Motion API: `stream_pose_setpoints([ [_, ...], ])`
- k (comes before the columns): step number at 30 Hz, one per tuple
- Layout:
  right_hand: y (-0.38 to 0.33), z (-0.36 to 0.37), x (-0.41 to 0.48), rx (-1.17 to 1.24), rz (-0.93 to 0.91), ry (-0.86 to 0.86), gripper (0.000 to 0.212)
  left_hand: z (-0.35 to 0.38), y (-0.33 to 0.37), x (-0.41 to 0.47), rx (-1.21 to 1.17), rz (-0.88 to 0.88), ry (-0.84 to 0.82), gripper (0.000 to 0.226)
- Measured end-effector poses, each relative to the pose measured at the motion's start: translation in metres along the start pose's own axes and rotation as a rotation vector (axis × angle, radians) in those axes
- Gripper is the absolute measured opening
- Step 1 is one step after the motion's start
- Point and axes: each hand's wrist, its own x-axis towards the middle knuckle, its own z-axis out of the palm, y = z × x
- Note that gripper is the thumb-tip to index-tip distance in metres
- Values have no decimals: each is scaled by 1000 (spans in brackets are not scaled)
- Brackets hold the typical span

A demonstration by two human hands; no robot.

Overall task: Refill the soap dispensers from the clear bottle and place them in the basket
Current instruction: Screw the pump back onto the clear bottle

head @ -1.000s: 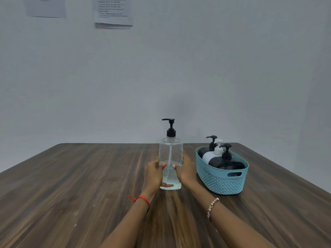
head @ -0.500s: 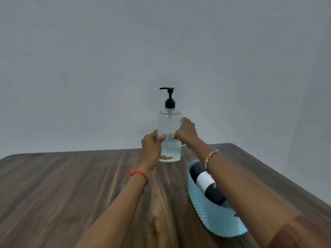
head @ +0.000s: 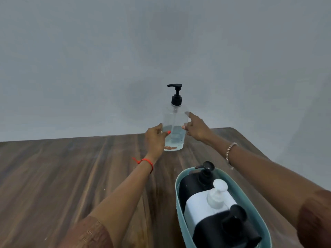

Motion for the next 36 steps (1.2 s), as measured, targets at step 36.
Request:
stream_pose_setpoints([
  [36,61,-25,-243,574,535,55,30,-19,40,-223,-208,-548,-374,57],
])
